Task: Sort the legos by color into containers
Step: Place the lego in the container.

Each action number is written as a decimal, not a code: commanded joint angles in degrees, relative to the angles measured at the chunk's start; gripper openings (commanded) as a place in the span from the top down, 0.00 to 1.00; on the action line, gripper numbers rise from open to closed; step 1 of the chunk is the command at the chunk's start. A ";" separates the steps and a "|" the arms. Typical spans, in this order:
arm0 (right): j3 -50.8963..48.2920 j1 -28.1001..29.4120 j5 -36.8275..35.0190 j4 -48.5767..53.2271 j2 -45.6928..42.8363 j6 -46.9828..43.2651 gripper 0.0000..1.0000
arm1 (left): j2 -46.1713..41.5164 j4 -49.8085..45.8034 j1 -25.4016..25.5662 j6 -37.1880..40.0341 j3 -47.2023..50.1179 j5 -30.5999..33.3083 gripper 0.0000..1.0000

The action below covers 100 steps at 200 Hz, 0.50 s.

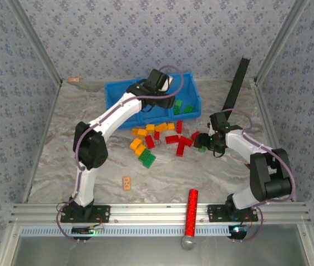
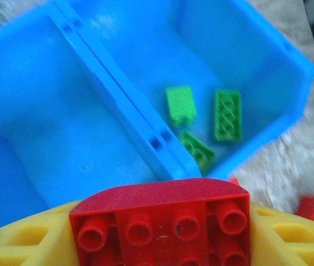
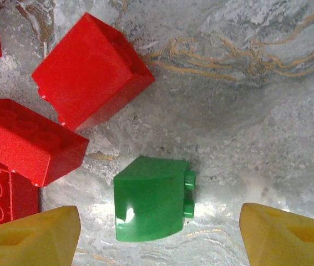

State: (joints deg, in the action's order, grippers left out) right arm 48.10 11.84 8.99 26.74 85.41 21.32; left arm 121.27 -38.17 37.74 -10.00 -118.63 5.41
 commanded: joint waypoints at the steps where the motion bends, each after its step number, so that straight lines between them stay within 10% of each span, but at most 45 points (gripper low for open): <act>1: 2.29 0.38 -0.53 0.27 1.05 -1.28 0.23 | 5.56 -4.86 -3.28 -1.79 -7.11 3.08 0.39; 100: 6.67 1.56 -1.36 1.01 5.82 -2.08 0.23 | 19.50 -7.42 -8.28 -5.29 -20.22 -2.72 0.38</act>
State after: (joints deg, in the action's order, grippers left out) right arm 52.38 12.69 8.80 26.52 90.52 20.27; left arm 138.87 -43.16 28.62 -14.61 -134.82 4.91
